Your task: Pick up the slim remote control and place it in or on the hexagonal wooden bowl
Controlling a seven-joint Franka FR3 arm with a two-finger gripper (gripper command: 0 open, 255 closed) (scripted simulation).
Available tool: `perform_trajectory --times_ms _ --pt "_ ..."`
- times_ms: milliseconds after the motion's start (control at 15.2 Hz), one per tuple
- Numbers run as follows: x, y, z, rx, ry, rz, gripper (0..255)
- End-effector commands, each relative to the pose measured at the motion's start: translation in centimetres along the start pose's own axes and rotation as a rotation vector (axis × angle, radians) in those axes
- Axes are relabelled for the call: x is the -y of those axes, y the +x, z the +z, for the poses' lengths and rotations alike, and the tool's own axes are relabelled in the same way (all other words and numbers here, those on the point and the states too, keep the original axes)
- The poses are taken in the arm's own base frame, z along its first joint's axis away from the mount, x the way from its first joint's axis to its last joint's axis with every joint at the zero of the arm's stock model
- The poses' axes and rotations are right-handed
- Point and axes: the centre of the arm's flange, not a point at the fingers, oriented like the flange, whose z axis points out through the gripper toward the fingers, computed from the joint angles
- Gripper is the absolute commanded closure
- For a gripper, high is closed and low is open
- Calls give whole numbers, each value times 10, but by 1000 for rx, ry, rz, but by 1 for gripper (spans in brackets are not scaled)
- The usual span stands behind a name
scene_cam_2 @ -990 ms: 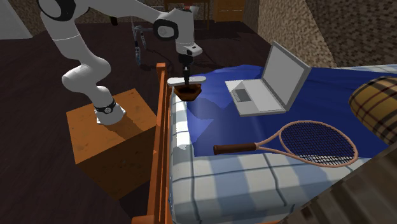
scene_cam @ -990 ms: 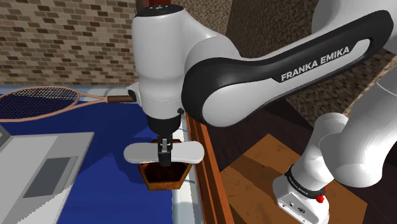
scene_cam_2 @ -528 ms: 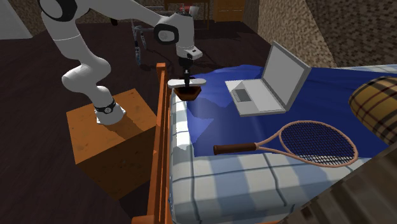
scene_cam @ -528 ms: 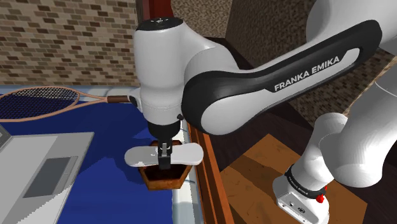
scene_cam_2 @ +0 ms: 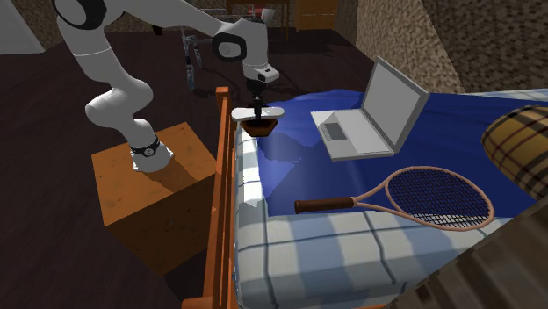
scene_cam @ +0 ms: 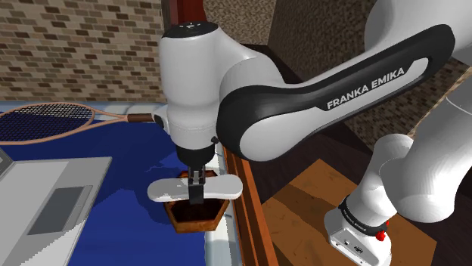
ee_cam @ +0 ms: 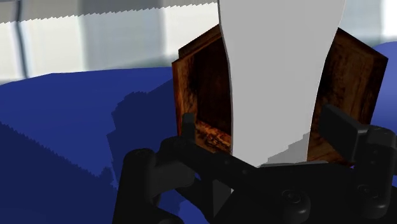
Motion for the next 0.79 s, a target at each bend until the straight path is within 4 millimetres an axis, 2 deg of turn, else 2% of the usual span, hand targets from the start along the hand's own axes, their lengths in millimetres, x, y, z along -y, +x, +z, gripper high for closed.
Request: perform_trajectory --times_ms 0,264,726 --pt "-1 1 0 0 0 0 0" --pt "-1 1 -50 0 0 0 0" --pt "-1 1 -50 0 0 0 0"
